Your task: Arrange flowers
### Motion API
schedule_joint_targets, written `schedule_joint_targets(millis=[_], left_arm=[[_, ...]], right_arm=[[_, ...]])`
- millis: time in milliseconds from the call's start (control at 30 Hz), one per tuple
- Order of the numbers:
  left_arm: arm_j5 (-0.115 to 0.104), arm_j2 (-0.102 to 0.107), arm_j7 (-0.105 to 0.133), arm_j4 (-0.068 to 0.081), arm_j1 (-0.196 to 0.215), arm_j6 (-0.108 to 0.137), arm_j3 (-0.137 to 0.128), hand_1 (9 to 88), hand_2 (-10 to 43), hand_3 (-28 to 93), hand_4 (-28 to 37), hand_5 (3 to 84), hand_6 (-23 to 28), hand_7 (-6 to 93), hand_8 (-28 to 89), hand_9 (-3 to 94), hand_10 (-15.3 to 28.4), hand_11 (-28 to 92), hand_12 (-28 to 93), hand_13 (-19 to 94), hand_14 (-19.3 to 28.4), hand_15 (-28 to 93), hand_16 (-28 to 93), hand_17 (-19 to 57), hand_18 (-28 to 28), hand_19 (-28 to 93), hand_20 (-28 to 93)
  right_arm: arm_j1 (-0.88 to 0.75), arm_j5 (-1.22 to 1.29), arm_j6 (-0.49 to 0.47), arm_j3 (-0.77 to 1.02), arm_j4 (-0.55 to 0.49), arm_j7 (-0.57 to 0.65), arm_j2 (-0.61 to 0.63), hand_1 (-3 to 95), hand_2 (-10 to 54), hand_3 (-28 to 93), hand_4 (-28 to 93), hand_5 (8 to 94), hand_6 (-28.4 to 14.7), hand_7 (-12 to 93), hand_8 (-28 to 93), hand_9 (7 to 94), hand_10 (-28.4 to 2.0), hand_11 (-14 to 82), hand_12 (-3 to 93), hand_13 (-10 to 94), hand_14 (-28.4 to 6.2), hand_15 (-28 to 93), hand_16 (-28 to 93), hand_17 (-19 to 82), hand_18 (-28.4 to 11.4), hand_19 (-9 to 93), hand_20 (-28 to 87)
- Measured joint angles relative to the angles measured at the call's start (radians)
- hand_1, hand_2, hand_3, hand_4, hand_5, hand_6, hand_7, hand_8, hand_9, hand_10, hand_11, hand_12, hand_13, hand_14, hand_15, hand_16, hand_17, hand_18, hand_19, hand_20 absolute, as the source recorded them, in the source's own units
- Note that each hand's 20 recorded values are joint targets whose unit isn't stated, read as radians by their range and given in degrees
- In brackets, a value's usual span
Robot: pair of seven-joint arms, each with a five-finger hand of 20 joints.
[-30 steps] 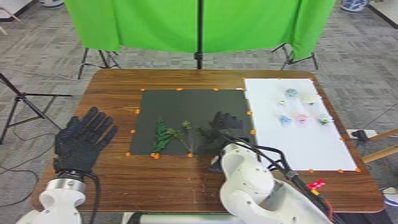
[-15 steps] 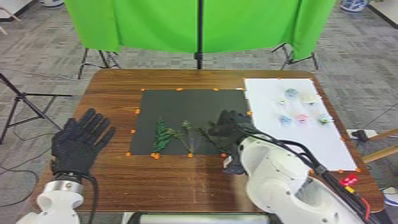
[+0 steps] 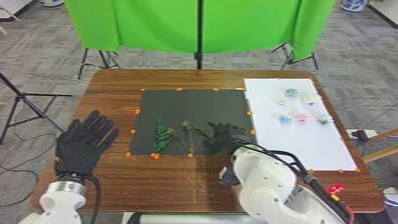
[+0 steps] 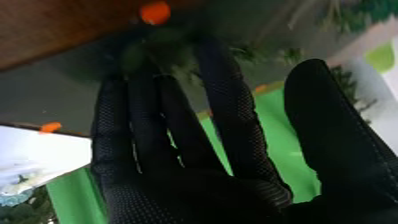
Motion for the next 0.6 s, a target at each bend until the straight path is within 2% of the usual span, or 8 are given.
schedule_joint_targets(millis=[133, 300, 600], left_arm=[[0.0, -0.003, -0.002, 0.0, -0.001, 0.008, 0.001, 30.8, 15.8, 75, -28.3, 49.0, 6.8, 21.7, -11, 42.9, 14.6, 29, 13, 34, 14.1, 44, -6, -3.0, 14.1, 35, 14], [-0.002, -0.005, -0.001, -0.002, 0.002, 0.021, 0.0, 30.7, 15.9, 75, -28.3, 49.2, 6.9, 21.8, -11, 42.9, 14.6, 29, 13, 33, 14.1, 44, -6, -3.0, 14.1, 35, 14], [-0.002, -0.006, 0.0, -0.003, 0.007, 0.024, -0.001, 30.7, 16.0, 75, -28.3, 49.1, 6.9, 21.8, -11, 42.9, 14.7, 29, 13, 34, 14.1, 44, -7, -3.1, 14.2, 35, 14]], right_arm=[[0.011, -0.047, -0.017, -0.01, 0.01, 0.027, -0.015, 29.7, 8.5, 71, -19, 68.0, -9.1, 9, -10, 57.7, -27.6, 20.9, 20.1, 35, -28.3, 59, 11, 13, -28.4, 67, 15], [0.016, -0.084, 0.001, -0.027, 0.016, 0.061, -0.015, 29.1, 8.9, 71, -19, 67.5, -10.9, 8, -9, 58.6, -27.7, 21.7, 20.7, 36, -28.4, 60, 11, 14, -28.4, 68, 15], [0.015, -0.084, 0.016, -0.03, 0.016, 0.064, -0.012, 28.5, 8.9, 71, -18, 66.1, -8.9, 10, -9, 57.1, -27.8, 20.5, 20.1, 35, -28.4, 59, 11, 13, -28.4, 67, 14]])
